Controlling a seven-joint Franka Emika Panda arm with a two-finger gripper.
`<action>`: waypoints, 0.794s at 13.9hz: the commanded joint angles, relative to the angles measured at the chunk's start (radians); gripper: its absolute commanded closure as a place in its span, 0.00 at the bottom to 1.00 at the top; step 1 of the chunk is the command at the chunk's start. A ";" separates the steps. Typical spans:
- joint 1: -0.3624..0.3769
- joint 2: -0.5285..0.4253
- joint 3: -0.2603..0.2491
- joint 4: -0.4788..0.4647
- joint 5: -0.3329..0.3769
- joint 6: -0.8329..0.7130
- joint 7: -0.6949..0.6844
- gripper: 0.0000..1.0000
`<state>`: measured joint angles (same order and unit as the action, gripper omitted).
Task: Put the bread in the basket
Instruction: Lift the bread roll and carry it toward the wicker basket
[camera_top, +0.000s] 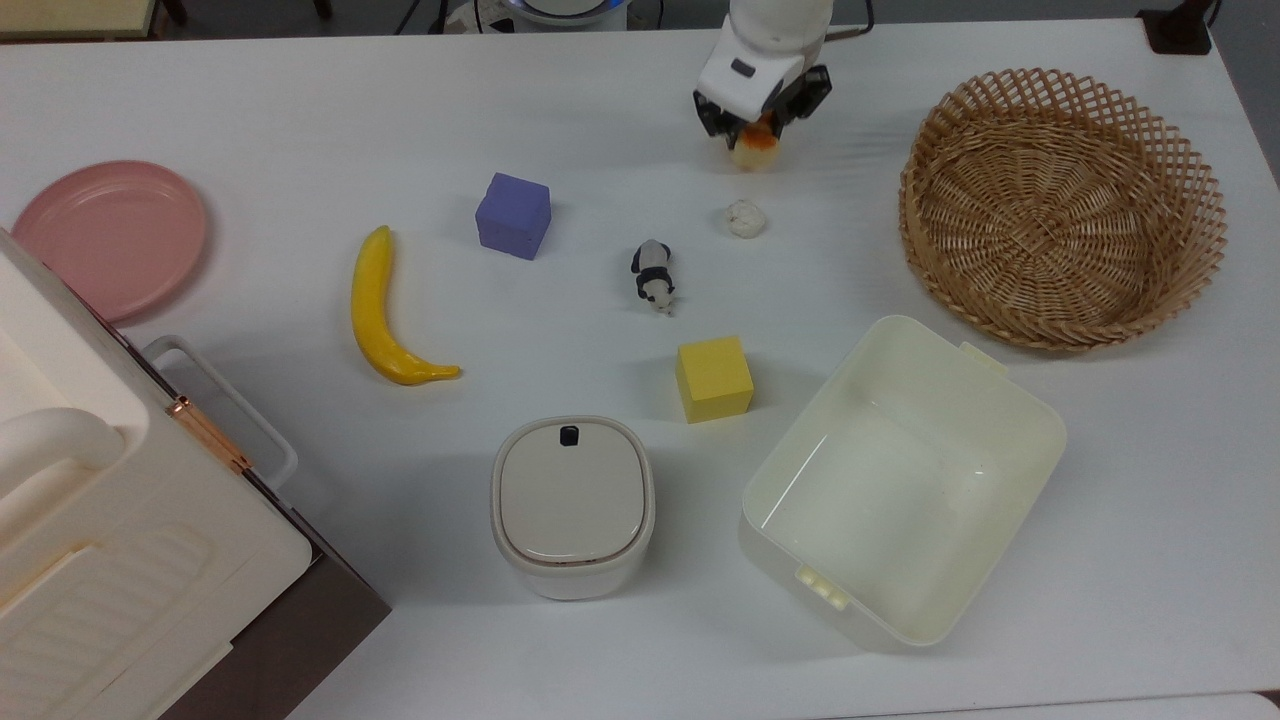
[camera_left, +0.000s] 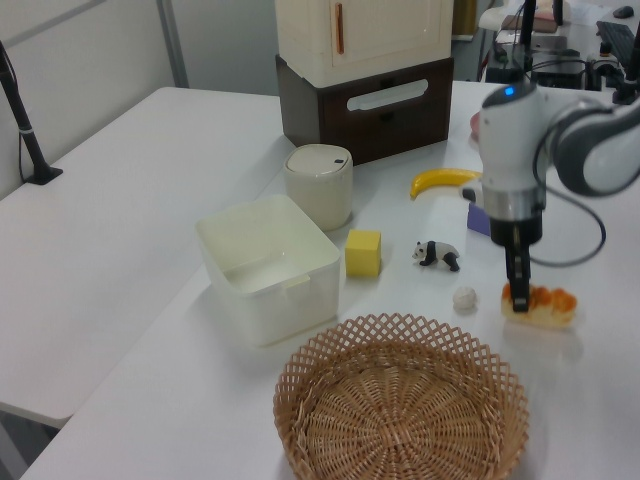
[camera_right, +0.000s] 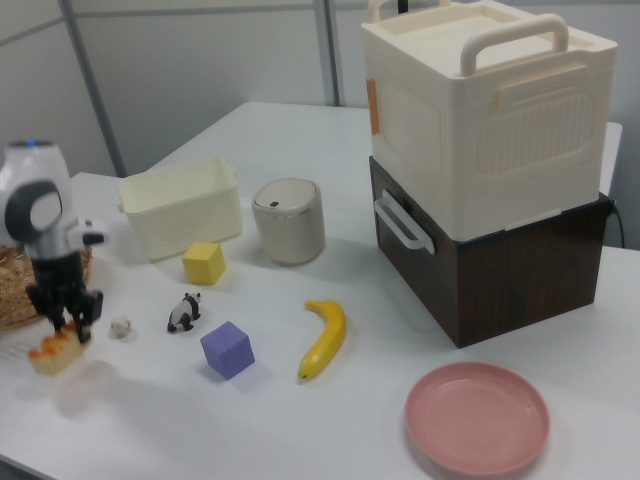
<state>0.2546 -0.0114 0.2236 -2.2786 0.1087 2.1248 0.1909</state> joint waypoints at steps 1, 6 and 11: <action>-0.018 -0.056 -0.018 0.163 -0.001 -0.205 0.021 0.51; -0.011 -0.030 -0.026 0.382 0.071 -0.264 0.105 0.49; 0.093 0.222 -0.016 0.682 0.054 -0.253 0.322 0.46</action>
<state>0.2723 0.0073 0.2113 -1.8084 0.1678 1.8968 0.3920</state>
